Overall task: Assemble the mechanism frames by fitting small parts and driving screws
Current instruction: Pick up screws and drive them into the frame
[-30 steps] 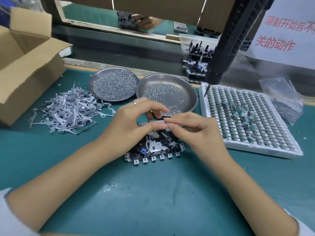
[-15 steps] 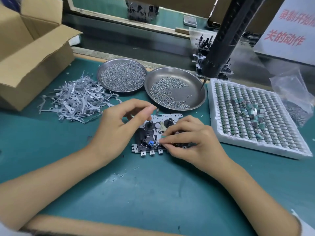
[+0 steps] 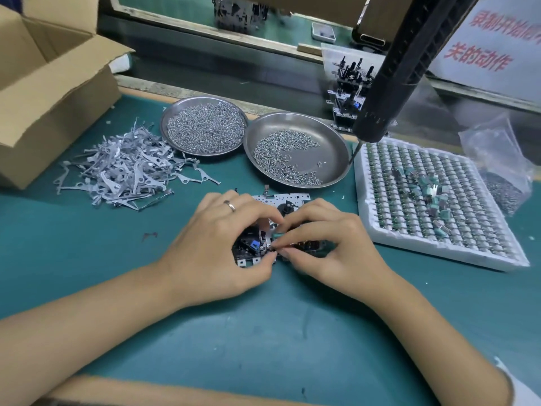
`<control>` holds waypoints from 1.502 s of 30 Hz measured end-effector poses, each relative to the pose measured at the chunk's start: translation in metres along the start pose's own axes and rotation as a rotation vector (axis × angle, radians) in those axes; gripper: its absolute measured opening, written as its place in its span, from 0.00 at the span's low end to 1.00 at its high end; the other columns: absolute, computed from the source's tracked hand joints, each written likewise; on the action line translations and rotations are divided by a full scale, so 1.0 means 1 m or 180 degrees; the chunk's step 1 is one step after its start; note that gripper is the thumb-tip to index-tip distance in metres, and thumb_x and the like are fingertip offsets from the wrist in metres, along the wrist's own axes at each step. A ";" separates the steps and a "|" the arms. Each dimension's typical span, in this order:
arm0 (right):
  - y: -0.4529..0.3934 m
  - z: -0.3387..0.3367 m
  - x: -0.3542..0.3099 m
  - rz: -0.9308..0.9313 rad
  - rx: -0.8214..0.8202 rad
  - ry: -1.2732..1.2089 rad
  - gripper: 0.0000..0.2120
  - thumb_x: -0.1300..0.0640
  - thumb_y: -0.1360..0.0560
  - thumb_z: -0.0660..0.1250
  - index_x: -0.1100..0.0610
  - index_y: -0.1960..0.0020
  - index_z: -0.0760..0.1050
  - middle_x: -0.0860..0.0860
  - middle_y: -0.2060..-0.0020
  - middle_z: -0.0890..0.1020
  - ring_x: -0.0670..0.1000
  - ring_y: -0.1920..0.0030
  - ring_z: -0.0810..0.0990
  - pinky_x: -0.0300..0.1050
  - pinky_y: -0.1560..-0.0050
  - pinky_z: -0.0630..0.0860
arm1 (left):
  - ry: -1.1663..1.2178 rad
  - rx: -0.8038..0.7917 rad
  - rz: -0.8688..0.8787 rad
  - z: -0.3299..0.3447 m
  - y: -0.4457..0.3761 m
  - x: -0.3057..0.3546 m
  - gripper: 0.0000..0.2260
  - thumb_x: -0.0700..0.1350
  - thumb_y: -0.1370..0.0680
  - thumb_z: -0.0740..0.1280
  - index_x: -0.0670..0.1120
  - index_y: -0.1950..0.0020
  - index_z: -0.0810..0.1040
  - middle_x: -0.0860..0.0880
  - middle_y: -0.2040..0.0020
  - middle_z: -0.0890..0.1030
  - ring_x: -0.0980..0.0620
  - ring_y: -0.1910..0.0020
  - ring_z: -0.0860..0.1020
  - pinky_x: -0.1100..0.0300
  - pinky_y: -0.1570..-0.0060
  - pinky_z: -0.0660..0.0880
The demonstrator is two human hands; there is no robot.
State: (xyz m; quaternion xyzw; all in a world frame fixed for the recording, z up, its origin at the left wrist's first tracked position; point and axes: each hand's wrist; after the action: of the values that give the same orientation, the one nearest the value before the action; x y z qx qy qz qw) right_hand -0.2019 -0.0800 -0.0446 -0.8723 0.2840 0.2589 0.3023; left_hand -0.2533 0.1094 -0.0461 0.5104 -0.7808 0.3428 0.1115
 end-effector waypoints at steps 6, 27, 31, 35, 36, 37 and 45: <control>-0.002 -0.001 -0.004 0.0174 0.0050 -0.0212 0.07 0.62 0.33 0.74 0.60 0.55 0.85 0.51 0.57 0.84 0.53 0.55 0.78 0.43 0.52 0.73 | -0.0151 0.0098 0.0018 0.006 0.000 -0.001 0.16 0.53 0.32 0.66 0.49 0.48 0.78 0.59 0.58 0.77 0.56 0.56 0.74 0.54 0.47 0.68; -0.067 -0.074 -0.023 0.1006 0.3019 -0.0221 0.41 0.47 0.28 0.72 0.48 0.24 0.52 0.44 0.44 0.75 0.38 0.44 0.73 0.37 0.40 0.71 | 0.0178 0.0323 -0.0031 0.010 -0.002 -0.003 0.11 0.56 0.34 0.66 0.53 0.58 0.83 0.62 0.62 0.79 0.62 0.57 0.72 0.60 0.47 0.65; -0.098 -0.081 -0.025 0.0672 0.2945 -0.0474 0.40 0.56 0.27 0.72 0.51 0.24 0.52 0.42 0.51 0.78 0.34 0.52 0.78 0.28 0.50 0.73 | 0.0272 0.0361 -0.0046 0.011 -0.003 -0.006 0.10 0.56 0.36 0.67 0.55 0.59 0.83 0.65 0.63 0.77 0.64 0.58 0.72 0.61 0.49 0.65; -0.112 -0.071 -0.030 0.0569 0.2966 -0.0552 0.31 0.61 0.25 0.67 0.53 0.27 0.56 0.40 0.54 0.75 0.35 0.57 0.77 0.27 0.57 0.73 | 0.0290 0.0383 -0.0034 0.012 -0.004 -0.007 0.09 0.55 0.36 0.68 0.55 0.59 0.82 0.66 0.63 0.77 0.65 0.58 0.72 0.61 0.48 0.65; -0.113 -0.068 -0.032 0.0530 0.2956 -0.0636 0.30 0.62 0.25 0.66 0.52 0.28 0.56 0.41 0.57 0.75 0.37 0.59 0.76 0.29 0.59 0.73 | 0.0292 0.0393 -0.0025 0.012 -0.004 -0.007 0.09 0.55 0.36 0.68 0.55 0.59 0.82 0.67 0.63 0.76 0.65 0.58 0.72 0.61 0.49 0.66; -0.112 -0.064 -0.035 0.0475 0.2920 -0.0757 0.29 0.63 0.25 0.65 0.51 0.29 0.57 0.43 0.59 0.74 0.39 0.62 0.75 0.32 0.62 0.74 | 0.0295 0.0398 -0.0020 0.011 -0.004 -0.006 0.10 0.55 0.36 0.67 0.55 0.59 0.83 0.68 0.63 0.76 0.65 0.58 0.72 0.61 0.49 0.66; -0.071 -0.024 -0.056 -0.0018 0.2138 -0.2252 0.09 0.60 0.26 0.67 0.53 0.53 0.66 0.49 0.75 0.73 0.53 0.78 0.70 0.42 0.74 0.69 | 0.0307 0.0349 -0.0123 0.009 -0.003 -0.005 0.09 0.50 0.37 0.73 0.53 0.58 0.84 0.63 0.62 0.78 0.61 0.57 0.71 0.62 0.48 0.66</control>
State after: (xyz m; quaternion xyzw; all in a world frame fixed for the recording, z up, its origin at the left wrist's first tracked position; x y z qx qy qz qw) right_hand -0.1882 -0.0303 0.0336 -0.5858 0.2293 0.4326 0.6458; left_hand -0.2473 0.1060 -0.0545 0.5136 -0.7446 0.4070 0.1275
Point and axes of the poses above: each hand's wrist, its own y-axis away from the middle knuckle, its own z-axis out of the palm, x = y × z
